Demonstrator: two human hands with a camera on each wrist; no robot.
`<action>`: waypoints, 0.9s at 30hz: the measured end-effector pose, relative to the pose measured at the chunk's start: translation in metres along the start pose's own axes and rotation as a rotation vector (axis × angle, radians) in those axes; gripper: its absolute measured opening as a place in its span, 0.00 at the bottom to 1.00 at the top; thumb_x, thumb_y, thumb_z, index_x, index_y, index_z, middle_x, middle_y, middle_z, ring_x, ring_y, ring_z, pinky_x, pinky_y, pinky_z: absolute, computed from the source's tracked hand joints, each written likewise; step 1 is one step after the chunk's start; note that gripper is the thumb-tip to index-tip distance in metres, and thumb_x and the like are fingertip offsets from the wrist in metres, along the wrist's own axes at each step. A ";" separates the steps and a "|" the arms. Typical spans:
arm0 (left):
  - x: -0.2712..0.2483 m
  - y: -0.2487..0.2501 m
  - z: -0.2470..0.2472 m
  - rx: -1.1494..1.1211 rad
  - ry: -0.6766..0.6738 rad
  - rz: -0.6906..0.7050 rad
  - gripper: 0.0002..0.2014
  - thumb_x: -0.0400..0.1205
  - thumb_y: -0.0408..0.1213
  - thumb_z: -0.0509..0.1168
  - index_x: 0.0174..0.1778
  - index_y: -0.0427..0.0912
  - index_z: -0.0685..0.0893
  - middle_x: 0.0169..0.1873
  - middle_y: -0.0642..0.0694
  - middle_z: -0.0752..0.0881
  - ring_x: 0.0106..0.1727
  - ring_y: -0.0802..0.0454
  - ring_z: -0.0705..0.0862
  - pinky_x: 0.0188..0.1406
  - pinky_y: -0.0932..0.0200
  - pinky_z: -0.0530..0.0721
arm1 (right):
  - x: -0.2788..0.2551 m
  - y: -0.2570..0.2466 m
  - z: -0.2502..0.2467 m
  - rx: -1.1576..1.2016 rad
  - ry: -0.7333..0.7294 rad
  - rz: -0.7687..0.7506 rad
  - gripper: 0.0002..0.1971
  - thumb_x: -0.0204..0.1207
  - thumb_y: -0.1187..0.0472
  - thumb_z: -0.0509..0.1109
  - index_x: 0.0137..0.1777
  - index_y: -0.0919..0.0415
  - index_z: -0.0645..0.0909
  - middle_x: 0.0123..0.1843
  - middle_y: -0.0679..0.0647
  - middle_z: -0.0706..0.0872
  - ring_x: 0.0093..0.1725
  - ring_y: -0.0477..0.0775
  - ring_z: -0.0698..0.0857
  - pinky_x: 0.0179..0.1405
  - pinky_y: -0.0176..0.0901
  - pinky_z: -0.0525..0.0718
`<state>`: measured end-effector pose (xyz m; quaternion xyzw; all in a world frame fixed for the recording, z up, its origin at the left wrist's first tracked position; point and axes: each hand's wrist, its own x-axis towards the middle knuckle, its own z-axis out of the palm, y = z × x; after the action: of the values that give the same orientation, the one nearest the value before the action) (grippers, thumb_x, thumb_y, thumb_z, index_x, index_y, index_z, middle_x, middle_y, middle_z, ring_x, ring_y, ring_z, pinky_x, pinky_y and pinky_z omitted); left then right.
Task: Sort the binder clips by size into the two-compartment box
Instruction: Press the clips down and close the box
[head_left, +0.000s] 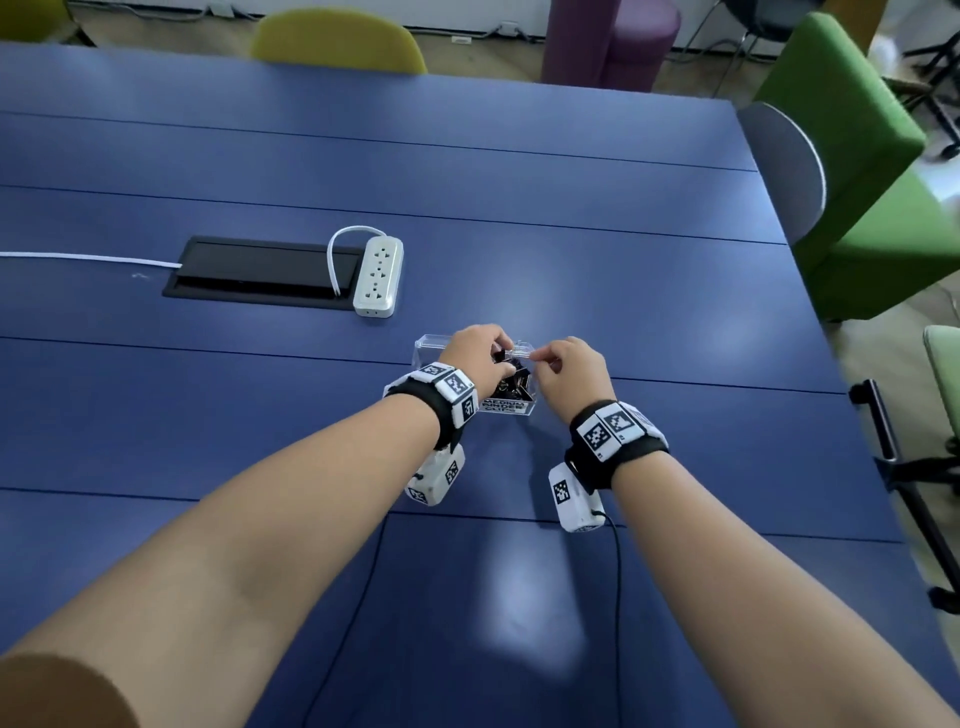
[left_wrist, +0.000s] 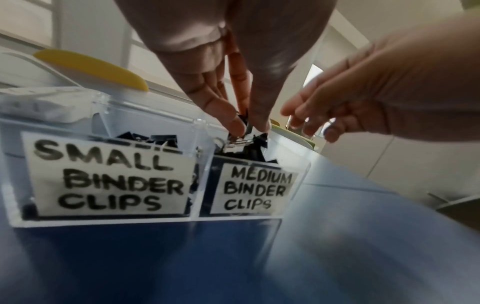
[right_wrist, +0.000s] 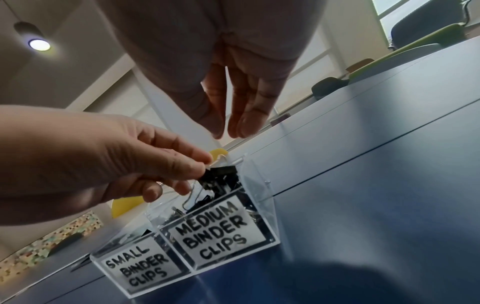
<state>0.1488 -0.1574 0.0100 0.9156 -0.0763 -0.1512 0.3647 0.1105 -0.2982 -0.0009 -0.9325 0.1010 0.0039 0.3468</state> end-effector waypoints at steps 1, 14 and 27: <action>0.001 -0.002 0.002 0.050 -0.031 0.011 0.11 0.75 0.33 0.73 0.53 0.39 0.86 0.53 0.40 0.86 0.54 0.43 0.84 0.58 0.55 0.81 | 0.000 0.000 0.001 0.008 0.010 -0.014 0.09 0.76 0.65 0.66 0.50 0.63 0.87 0.51 0.60 0.84 0.48 0.58 0.84 0.53 0.40 0.78; -0.008 -0.026 -0.003 0.240 0.030 0.118 0.10 0.78 0.36 0.65 0.52 0.48 0.88 0.48 0.47 0.89 0.57 0.44 0.77 0.58 0.47 0.81 | 0.000 -0.007 0.024 -0.122 -0.191 -0.137 0.14 0.75 0.68 0.63 0.58 0.62 0.85 0.59 0.56 0.81 0.64 0.58 0.71 0.65 0.40 0.70; -0.012 -0.033 0.008 0.445 0.082 0.235 0.14 0.80 0.37 0.62 0.61 0.45 0.82 0.60 0.44 0.79 0.64 0.43 0.73 0.64 0.51 0.72 | 0.001 -0.001 0.031 -0.068 -0.041 -0.089 0.12 0.76 0.68 0.63 0.53 0.62 0.88 0.52 0.60 0.80 0.59 0.60 0.72 0.59 0.45 0.76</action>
<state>0.1355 -0.1361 -0.0155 0.9635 -0.1988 -0.0498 0.1721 0.1137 -0.2778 -0.0234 -0.9471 0.0521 0.0110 0.3166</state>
